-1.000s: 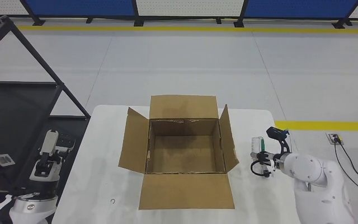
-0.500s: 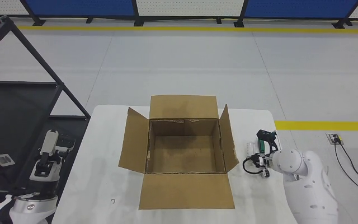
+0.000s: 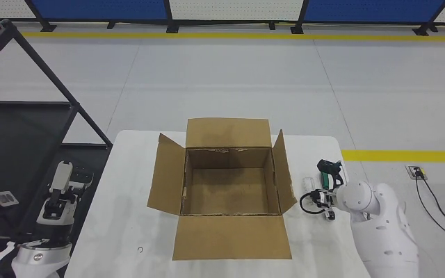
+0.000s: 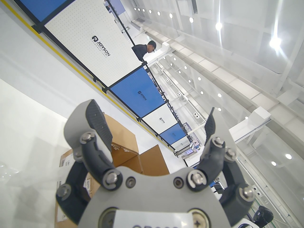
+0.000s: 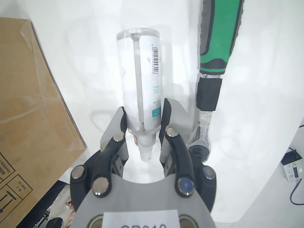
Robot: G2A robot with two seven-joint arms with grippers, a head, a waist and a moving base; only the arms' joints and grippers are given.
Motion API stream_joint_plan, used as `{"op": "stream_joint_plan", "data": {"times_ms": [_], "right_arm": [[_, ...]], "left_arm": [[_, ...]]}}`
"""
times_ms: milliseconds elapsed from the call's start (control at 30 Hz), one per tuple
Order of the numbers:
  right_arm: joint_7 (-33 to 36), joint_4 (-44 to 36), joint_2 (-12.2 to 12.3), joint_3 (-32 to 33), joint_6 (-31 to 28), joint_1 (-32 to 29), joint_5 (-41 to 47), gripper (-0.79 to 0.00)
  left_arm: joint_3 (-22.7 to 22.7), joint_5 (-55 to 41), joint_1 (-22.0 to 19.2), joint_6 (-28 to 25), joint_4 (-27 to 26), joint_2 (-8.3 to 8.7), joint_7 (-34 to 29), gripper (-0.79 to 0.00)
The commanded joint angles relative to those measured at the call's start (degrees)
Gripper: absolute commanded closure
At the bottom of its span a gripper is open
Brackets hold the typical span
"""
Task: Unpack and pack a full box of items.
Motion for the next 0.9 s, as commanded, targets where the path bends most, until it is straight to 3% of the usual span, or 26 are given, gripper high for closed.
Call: {"op": "stream_joint_plan", "data": {"times_ms": [0,267,700,767,867], "right_arm": [[0.2,-1.8,0.2,0.5,0.5,-0.8,-0.1,-0.299],[1.8,-7.0,0.9,0.8,1.9,-3.2,-0.4,-0.345],[1.4,-9.2,1.5,0.2,2.0,-3.6,1.5,-0.339],[0.3,-9.6,1.6,0.4,0.1,-4.1,3.8,-0.271],[-1.2,-9.1,1.8,0.7,-3.7,-4.5,7.4,-0.068]], "left_arm": [[0.0,0.0,0.0,0.0,0.0,0.00,0.0,-0.785],[0.0,0.0,0.0,0.0,0.0,0.00,0.0,-0.785],[0.0,0.0,0.0,0.0,0.0,0.00,0.0,-0.785],[0.0,0.0,0.0,0.0,0.0,0.00,0.0,-0.785],[0.0,0.0,0.0,0.0,0.0,0.00,0.0,-0.785]]}}
